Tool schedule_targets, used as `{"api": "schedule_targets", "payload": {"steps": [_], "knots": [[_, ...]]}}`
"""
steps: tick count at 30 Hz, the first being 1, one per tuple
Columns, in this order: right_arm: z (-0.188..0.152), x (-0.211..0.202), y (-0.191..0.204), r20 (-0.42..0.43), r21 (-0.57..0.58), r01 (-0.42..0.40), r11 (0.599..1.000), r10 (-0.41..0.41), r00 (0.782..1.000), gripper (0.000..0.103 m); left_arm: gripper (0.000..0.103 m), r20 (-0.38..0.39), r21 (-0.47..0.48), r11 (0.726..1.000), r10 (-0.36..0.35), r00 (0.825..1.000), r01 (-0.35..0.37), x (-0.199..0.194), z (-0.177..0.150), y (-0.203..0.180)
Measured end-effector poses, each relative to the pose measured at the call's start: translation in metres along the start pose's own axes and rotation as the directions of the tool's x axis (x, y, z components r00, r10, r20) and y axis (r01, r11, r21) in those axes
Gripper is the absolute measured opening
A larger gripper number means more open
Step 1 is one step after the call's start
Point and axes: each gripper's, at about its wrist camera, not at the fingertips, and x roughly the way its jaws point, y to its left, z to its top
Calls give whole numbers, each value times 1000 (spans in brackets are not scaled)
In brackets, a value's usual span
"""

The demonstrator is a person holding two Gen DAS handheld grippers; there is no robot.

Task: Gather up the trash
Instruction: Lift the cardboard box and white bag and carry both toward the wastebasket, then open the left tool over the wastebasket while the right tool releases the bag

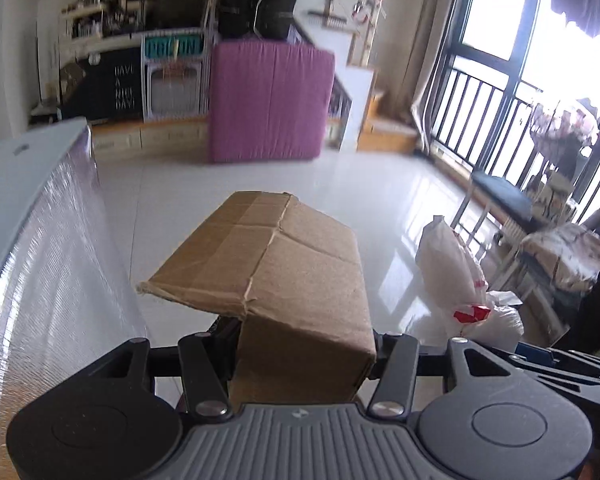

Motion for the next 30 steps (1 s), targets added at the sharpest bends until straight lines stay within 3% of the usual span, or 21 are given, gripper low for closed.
{"api": "schedule_targets", "payload": {"steps": [4,8,13,20,30], "knots": [[-8,29,0,-88,-33,11,999,-14,996,45,55,-100,27,999,33,994,-31,34,-8,9],[-19,56,2,-173,-54,7,999,-17,985,45,55,-193,76,995,78,978,-64,65,-21,22],[-29,86,7,-266,-81,-2,997,-19,964,45,55,-287,127,989,105,952,-71,96,-33,33],[-52,124,12,-400,-126,-16,992,-36,916,45,55,-394,169,984,113,912,-49,125,-59,39],[-64,157,21,-492,-175,-33,984,-59,868,45,55,-507,163,985,141,850,-66,149,-81,45]]}}
